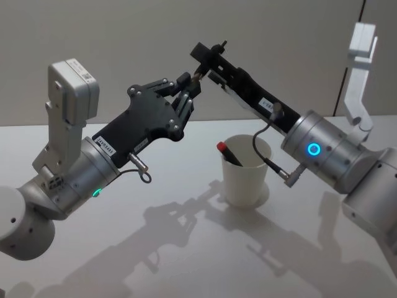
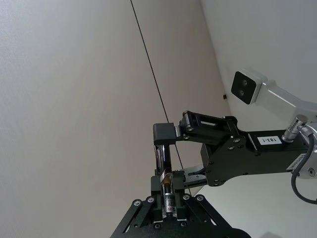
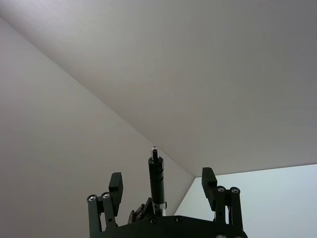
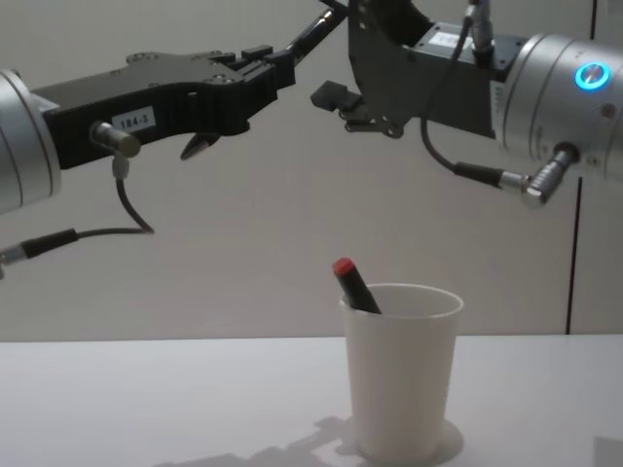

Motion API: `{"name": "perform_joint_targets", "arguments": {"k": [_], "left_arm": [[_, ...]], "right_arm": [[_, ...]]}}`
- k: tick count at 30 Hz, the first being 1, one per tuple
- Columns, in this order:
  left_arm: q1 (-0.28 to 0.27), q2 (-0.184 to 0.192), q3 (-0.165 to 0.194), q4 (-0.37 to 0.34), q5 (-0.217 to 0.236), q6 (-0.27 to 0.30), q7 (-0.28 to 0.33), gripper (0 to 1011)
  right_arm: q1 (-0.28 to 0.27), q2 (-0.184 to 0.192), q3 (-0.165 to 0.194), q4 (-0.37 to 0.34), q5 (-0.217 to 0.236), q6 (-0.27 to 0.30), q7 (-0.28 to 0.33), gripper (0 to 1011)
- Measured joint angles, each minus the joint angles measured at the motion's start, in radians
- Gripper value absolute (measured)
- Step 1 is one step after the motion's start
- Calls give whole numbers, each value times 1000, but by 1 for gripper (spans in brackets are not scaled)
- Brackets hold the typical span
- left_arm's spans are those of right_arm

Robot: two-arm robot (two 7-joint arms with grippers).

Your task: Place the pen into the pen holder.

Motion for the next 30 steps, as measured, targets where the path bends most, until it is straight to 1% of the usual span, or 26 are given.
{"name": "perform_joint_targets", "arguments": {"k": [25, 29, 30], "left_arm": [[0, 0, 0, 0, 0, 0, 0, 141], [0, 0, 0, 0, 0, 0, 0, 141], [0, 0, 0, 0, 0, 0, 0, 141]], "right_arm": [[14, 4, -17, 20, 2, -20, 17, 1002], [14, 4, -18, 21, 3, -21, 17, 970], [14, 4, -18, 21, 3, -21, 17, 931]]}}
